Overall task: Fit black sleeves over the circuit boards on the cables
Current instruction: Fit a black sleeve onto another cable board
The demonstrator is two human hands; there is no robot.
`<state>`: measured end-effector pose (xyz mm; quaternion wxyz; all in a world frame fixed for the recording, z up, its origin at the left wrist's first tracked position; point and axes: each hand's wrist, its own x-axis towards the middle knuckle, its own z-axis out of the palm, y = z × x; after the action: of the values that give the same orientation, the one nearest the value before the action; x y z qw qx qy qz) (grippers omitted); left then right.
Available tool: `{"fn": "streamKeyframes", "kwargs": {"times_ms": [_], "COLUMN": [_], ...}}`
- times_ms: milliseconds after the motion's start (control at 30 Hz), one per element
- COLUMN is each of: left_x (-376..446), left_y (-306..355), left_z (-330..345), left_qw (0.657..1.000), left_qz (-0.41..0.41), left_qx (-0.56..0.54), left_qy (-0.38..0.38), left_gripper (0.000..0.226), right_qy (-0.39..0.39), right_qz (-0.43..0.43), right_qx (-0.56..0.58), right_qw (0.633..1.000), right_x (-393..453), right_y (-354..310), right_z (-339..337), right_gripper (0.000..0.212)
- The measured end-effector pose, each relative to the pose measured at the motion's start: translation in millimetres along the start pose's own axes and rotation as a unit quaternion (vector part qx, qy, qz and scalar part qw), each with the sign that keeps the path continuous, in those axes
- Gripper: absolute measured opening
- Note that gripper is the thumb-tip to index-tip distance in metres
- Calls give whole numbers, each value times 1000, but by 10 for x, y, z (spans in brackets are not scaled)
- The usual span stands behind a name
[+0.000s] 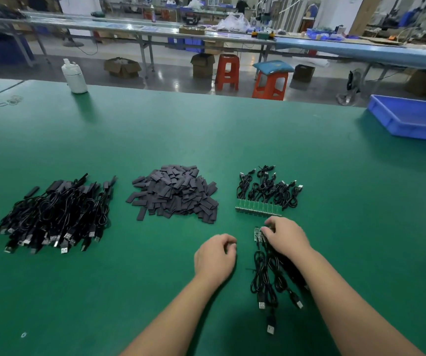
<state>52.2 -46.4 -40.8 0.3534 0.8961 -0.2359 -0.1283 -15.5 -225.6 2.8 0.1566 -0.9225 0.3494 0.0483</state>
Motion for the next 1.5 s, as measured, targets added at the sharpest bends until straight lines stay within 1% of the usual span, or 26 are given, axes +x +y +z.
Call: {"fn": "streamKeyframes", "kwargs": {"times_ms": [67,133,233,300,333,400,567,667,800,933,1133,1333,1500], "left_x": [2,10,44,64,78,86,87,99,127,174,197,223,204], "left_y": [28,66,120,138,140,142,116,112,122,118,139,193,237], "left_z": [10,12,10,1,0,-5,-20,-37,-48,-60,-66,-66,-40], "left_qw": [1000,1000,999,998,997,997,996,996,995,992,990,985,985], "left_qz": [-9,-24,-40,-49,-56,-69,-85,-85,-101,-120,-138,-167,-174], "left_qx": [1,1,13,26,31,35,15,15,4,-18,-13,-1,-4], "left_qy": [-5,-14,-26,-37,-38,-31,-18,-19,-23,-35,-32,-32,-15], "left_gripper": [24,34,47,48,42,31,43,45,40,29,32,42,34], "right_qy": [-30,-33,-43,-52,-54,-49,-40,-32,3,21,50,58,70], "right_qz": [9,5,-21,-43,-53,-61,-56,-68,-79,-82,-74,-61,-48], "right_qx": [63,107,140,150,151,152,141,101,49,39,43,42,26], "right_qw": [998,994,989,986,986,985,988,992,996,996,995,996,996], "right_x": [14,17,-19,-46,-59,-85,-112,-134,-160,-184,-181,-171,-178], "right_y": [43,11,-140,-259,-311,-393,-441,-449,-500,-545,-564,-562,-583], "right_z": [1,12,46,91,114,144,139,121,118,151,221,274,301], "right_gripper": [23,16,10,10,10,11,12,13,17,20,22,23,24]}}
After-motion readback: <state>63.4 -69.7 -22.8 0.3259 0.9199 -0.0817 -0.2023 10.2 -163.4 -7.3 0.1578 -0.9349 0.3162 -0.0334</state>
